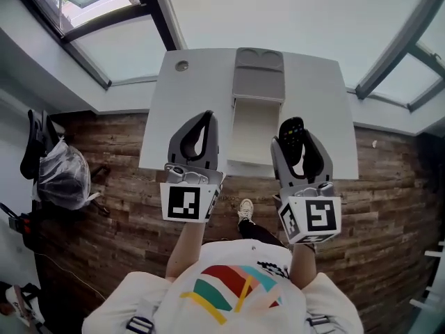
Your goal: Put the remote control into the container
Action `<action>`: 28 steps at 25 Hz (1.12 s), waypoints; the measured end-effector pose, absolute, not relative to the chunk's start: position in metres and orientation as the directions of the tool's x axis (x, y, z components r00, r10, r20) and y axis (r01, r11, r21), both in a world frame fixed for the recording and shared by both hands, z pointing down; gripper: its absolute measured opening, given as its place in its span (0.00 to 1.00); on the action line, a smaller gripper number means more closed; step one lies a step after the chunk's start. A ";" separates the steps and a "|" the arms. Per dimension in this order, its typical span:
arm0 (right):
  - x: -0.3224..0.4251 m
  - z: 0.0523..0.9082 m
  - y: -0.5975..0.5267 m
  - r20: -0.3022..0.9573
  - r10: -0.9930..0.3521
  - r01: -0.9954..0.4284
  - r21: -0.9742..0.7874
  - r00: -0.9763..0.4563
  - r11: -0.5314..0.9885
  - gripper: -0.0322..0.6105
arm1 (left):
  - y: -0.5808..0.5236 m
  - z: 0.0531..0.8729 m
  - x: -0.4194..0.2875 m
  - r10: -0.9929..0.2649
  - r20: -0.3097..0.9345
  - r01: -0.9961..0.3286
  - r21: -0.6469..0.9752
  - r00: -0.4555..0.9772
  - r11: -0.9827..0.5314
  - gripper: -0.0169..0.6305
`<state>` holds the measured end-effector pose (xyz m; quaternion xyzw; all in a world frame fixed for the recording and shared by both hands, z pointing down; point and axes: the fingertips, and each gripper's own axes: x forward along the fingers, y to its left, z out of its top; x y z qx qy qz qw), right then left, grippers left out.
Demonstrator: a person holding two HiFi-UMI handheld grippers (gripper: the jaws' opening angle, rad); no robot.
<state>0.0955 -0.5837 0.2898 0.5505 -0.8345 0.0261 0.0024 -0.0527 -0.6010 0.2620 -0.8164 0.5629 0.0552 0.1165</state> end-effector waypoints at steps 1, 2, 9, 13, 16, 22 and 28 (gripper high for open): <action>0.096 0.287 -0.590 0.025 -0.917 -0.917 -0.053 -0.397 0.395 0.45 | -0.608 0.261 -0.054 -0.910 -0.220 -0.935 -0.132 0.350 -0.328 0.04; 0.097 0.285 -0.595 0.017 -0.916 -0.915 -0.058 -0.400 0.399 0.45 | -0.615 0.260 -0.054 -0.914 -0.221 -0.938 -0.135 0.342 -0.318 0.04; 0.117 0.294 -0.619 0.029 -0.905 -0.904 -0.075 -0.424 0.421 0.45 | -0.636 0.250 -0.037 -0.921 -0.237 -0.946 -0.169 0.310 -0.275 0.04; 0.117 0.302 -0.633 0.041 -0.897 -0.895 -0.104 -0.440 0.434 0.45 | -0.644 0.256 -0.032 -0.927 -0.215 -0.944 -0.188 0.309 -0.271 0.04; 0.114 0.308 -0.642 0.057 -0.892 -0.890 -0.116 -0.449 0.441 0.45 | -0.651 0.261 -0.035 -0.934 -0.195 -0.946 -0.188 0.300 -0.265 0.04; 0.112 0.307 -0.663 0.058 -0.892 -0.893 -0.081 -0.447 0.443 0.45 | -0.676 0.259 -0.027 -0.925 -0.207 -0.941 -0.180 0.320 -0.286 0.04; 0.109 0.310 -0.695 0.085 -0.890 -0.893 -0.073 -0.449 0.444 0.45 | -0.703 0.258 -0.012 -0.903 -0.223 -0.925 -0.187 0.367 -0.330 0.04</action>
